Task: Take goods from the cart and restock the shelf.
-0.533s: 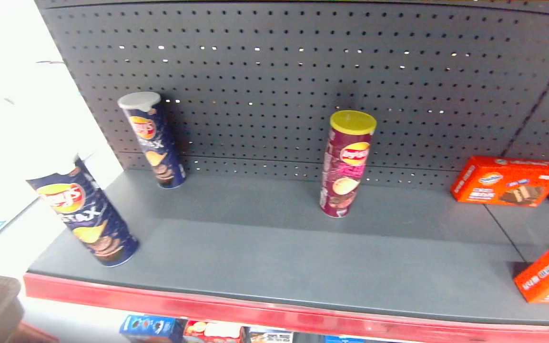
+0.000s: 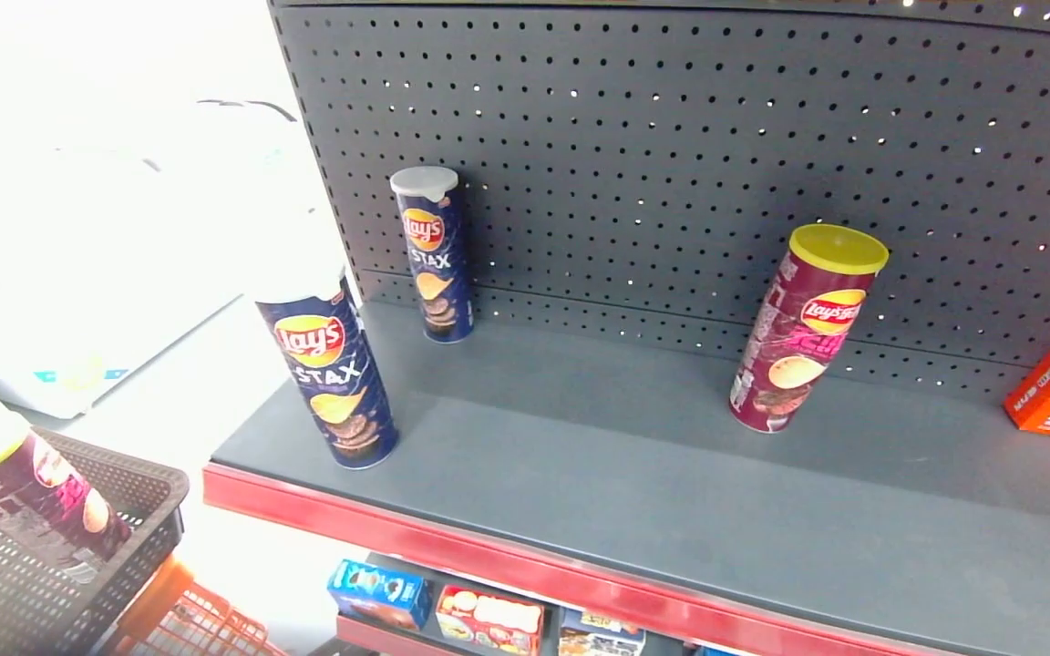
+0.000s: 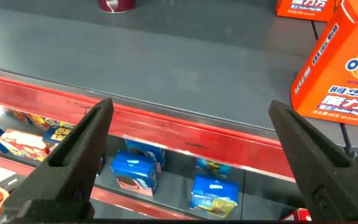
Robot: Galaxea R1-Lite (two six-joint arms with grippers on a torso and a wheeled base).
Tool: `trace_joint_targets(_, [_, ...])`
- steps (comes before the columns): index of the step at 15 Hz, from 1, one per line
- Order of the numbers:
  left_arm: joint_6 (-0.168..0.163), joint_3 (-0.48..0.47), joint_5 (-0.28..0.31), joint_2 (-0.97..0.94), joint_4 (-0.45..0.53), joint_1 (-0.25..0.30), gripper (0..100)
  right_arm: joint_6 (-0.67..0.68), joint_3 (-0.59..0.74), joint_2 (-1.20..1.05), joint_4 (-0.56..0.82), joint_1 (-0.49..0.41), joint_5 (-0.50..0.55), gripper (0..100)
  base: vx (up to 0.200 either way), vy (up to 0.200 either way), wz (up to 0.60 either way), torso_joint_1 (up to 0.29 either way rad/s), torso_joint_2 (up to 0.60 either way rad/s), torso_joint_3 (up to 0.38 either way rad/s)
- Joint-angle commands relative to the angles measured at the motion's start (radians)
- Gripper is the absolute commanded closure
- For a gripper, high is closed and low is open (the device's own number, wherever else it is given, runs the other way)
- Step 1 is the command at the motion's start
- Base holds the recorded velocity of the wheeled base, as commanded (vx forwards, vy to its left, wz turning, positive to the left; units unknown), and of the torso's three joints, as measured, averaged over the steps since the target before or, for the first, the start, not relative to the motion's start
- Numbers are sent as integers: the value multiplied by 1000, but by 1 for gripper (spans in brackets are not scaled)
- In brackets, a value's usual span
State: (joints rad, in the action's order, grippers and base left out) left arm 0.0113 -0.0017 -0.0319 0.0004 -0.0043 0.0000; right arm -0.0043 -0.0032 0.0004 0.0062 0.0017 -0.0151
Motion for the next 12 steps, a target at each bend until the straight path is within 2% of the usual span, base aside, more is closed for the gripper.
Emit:
trace_joint_targets(1, [1,0,0,0,0,0,0,0,0,0,0,0,0,0,0,0,0,0,0,0])
trace_joint_targets(12, [6,0,-3,1,0,0,0,1,0,0,0,0,0,0,0,0,0,0,0,0])
